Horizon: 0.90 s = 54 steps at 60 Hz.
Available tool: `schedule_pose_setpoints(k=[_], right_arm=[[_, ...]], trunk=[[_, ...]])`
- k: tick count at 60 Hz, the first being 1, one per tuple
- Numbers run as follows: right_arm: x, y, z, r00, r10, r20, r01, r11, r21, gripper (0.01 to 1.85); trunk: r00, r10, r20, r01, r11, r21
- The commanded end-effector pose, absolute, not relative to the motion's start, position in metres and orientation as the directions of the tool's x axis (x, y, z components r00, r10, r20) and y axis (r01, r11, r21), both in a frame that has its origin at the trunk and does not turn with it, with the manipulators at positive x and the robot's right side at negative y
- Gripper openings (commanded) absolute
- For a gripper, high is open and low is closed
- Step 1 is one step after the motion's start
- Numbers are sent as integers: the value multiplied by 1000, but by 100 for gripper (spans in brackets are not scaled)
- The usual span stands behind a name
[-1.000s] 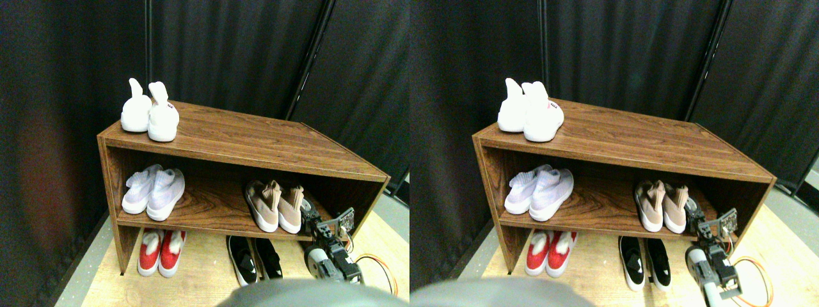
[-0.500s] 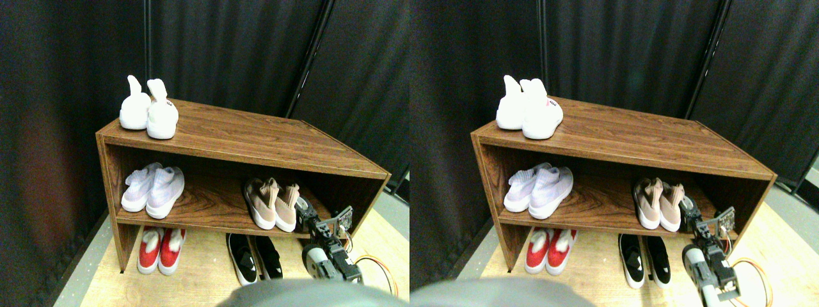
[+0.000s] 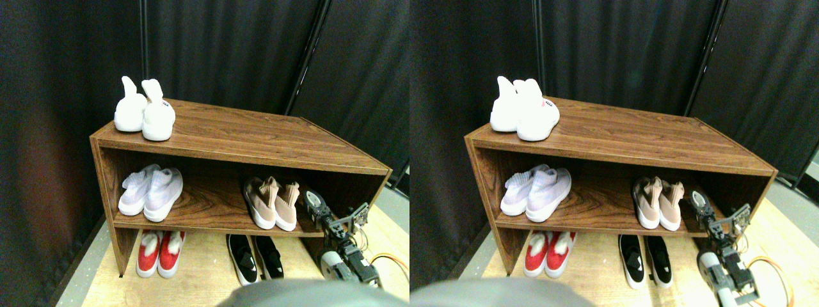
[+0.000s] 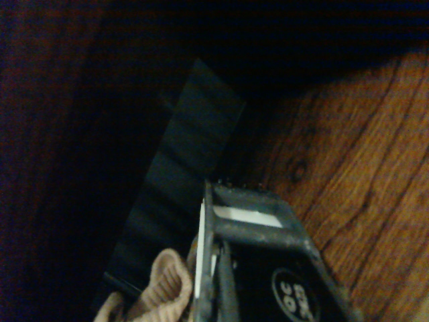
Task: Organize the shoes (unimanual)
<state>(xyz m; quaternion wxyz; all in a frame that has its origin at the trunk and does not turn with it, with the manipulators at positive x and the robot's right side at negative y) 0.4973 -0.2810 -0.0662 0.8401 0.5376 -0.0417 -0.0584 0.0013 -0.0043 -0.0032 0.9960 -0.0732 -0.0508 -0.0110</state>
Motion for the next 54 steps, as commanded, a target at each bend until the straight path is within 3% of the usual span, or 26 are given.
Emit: schedule_pose_setpoints(k=[1, 13, 25, 40, 54], right_arm=[[491, -277, -46, 993, -91, 77, -29, 445, 895, 6], [456, -276, -28, 988, 16, 151, -143, 440, 886, 6], [420, -282, -25, 968, 120, 220, -250, 452, 856, 6], [398, -286, -47, 957, 204, 208, -274, 391, 878, 6], [389, -281, -80, 967, 205, 149, -216, 363, 907, 6]], trunk=[[993, -12, 118, 31, 987, -155], [994, -13, 106, 29, 988, -151], [997, -5, 79, 16, 990, -143], [1000, -4, 31, 8, 990, -139], [1000, 1, -4, -2, 990, -139]])
